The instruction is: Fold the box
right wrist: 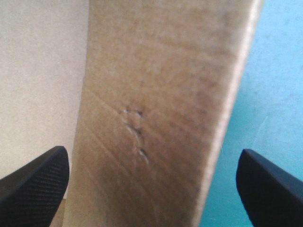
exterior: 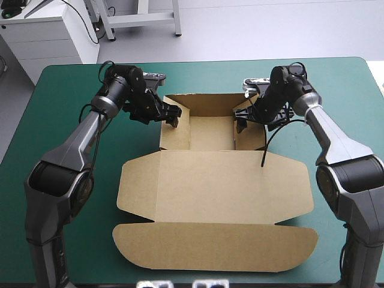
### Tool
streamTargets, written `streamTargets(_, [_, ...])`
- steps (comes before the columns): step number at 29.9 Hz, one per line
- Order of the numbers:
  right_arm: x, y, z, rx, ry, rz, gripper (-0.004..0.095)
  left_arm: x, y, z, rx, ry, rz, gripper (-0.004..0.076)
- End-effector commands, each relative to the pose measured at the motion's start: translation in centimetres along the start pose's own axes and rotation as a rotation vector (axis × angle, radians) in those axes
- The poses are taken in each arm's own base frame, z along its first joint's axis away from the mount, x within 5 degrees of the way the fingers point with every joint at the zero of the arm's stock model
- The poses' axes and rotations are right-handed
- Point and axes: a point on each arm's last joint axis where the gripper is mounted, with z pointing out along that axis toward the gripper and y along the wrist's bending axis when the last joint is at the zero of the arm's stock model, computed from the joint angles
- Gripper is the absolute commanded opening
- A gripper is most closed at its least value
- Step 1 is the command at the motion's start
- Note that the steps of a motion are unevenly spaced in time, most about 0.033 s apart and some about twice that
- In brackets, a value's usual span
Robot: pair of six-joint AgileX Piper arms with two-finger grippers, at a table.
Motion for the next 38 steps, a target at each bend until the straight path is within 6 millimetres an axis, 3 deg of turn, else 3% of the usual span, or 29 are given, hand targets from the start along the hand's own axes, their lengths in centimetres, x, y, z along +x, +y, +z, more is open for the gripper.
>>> streamTargets(1, [0.4,0.7,-5.4,-0.012,-0.109,-0.039,0.0876,0.9,-1.6,-6.9,0.018,-0.104,0.053,0.0634])
streamTargets(3, [0.5,0.8,-6.1,-0.013,-0.125,-0.042,0.0876,1.3,-2.0,-8.7,0.021,-0.143,0.091,0.0597])
streamTargets(5, [0.7,0.9,-6.9,-0.014,-0.141,-0.045,0.0876,1.8,-2.3,-10.7,0.017,-0.186,0.12,0.0498])
streamTargets(10, [1.0,1.1,-8.2,-0.016,-0.17,-0.05,0.0876,3.8,-3.4,-16.4,0.001,-0.31,0.268,0.0036])
streamTargets(11, [1.0,1.2,-8.3,-0.019,-0.172,-0.05,0.0876,4.3,-3.6,-17.5,-0.005,-0.334,0.298,-0.0006])
streamTargets(15, [1.1,1.2,-8.4,-0.022,-0.175,-0.056,0.0876,6.8,-4.2,-21.0,-0.014,-0.404,0.34,-0.0002])
streamTargets(22, [1.1,1.2,-8.4,-0.021,-0.175,-0.064,0.0876,14.1,-3.4,-22.9,-0.102,-0.372,0.37,-0.0002])
streamTargets(31, [1.1,1.2,-8.4,-0.02,-0.177,-0.074,0.0876,25.0,-1.5,-19.1,-0.133,-0.221,0.289,-0.0002])
streamTargets(38, [0.7,1.0,-6.8,-0.017,-0.14,-0.078,0.0876,30.6,-0.5,-16.1,-0.126,-0.171,0.171,-0.0002])
